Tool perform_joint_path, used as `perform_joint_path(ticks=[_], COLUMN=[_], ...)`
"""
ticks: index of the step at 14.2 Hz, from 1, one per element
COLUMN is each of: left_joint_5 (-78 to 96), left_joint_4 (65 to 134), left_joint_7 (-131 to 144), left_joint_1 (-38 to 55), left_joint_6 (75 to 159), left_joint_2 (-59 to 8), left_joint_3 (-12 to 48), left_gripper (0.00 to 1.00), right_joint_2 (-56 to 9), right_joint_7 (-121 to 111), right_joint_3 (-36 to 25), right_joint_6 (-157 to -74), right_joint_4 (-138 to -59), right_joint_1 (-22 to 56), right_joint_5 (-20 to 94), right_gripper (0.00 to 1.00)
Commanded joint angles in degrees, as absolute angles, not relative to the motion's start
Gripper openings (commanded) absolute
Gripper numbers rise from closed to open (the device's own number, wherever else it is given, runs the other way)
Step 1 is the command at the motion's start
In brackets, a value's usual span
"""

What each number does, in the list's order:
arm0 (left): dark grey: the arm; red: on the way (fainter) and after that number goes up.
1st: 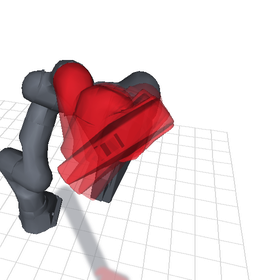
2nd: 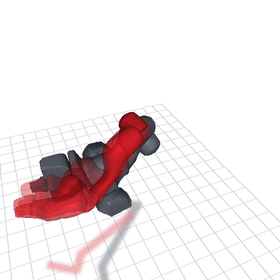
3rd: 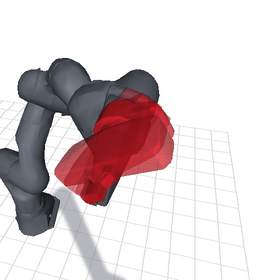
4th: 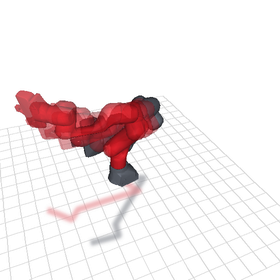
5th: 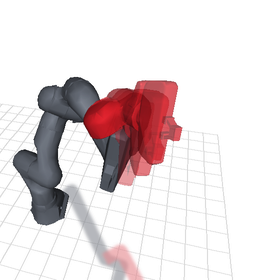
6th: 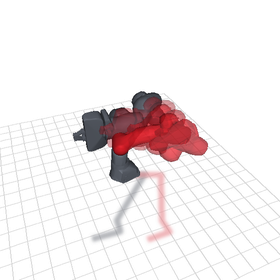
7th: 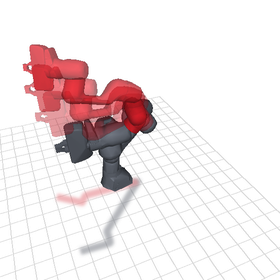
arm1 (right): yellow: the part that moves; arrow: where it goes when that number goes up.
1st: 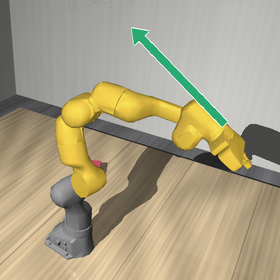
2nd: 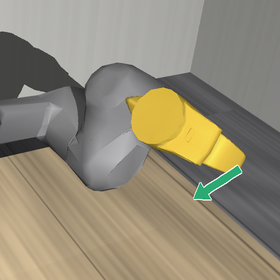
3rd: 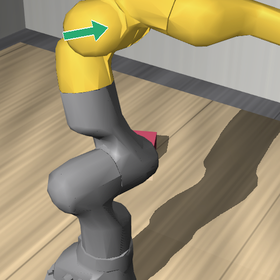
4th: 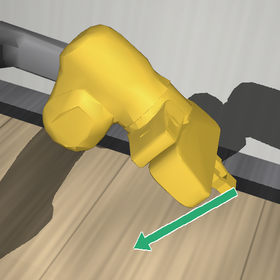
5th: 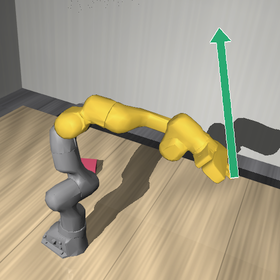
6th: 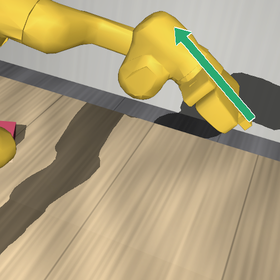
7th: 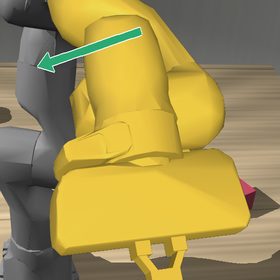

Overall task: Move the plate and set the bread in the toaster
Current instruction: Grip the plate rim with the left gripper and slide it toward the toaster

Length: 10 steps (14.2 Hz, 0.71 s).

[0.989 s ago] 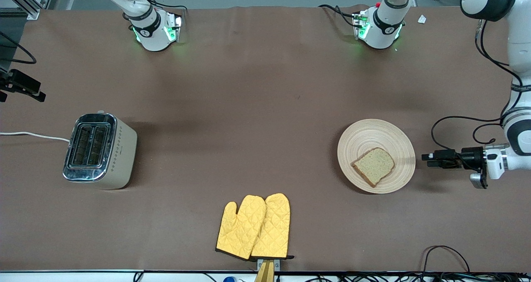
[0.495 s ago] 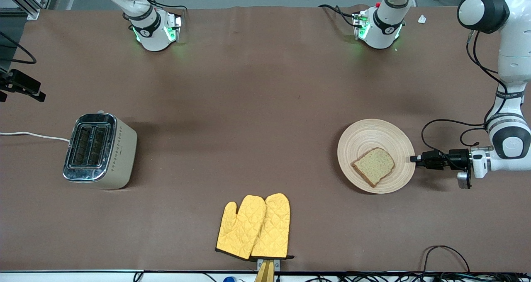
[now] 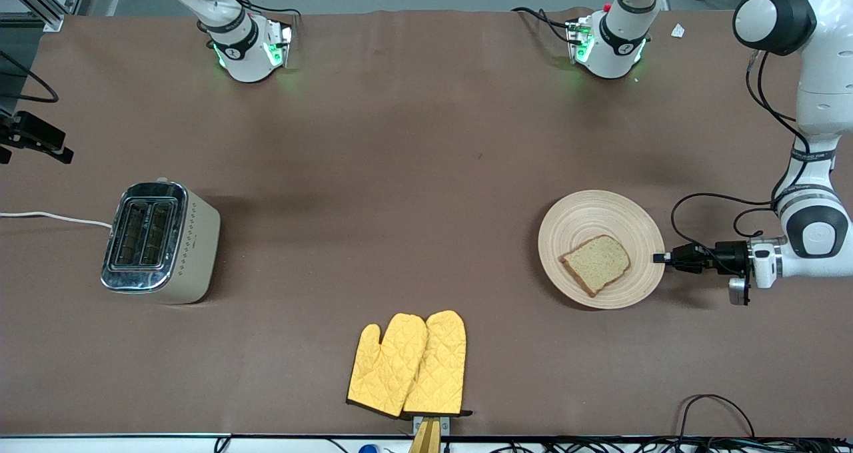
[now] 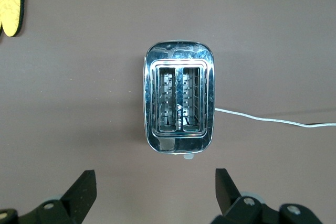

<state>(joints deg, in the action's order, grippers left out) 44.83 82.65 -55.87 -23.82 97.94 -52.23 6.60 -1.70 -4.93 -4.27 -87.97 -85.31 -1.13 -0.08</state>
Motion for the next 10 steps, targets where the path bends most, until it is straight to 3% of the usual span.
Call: perform_joint_path(ticks=[1, 6, 10], left_joint_5=[44.4, 44.0, 43.9], left_joint_4=[81.6, 80.3, 78.8], left_joint_7=[-56.1, -46.7, -37.3], left_joint_1=[-23.5, -22.5, -13.8], left_joint_6=[98.2, 98.0, 98.1], left_joint_2=[-52.8, -52.4, -52.0], left_joint_3=[10.6, 20.7, 22.1], left_gripper=[0.0, 0.0, 0.0], right_joint_2=[-0.8, -0.8, -0.8], right_joint_7=[-5.0, -5.1, -5.0], right_joint_3=[-3.2, -3.3, -3.2], right_joint_6=[-87.9, -87.9, -87.9], right_joint_4=[-86.2, -86.1, -86.1], right_joint_1=[-2.4, -2.4, -2.4], right_joint_5=[-1.0, -1.1, -1.0], right_gripper=[1.0, 1.0, 1.0])
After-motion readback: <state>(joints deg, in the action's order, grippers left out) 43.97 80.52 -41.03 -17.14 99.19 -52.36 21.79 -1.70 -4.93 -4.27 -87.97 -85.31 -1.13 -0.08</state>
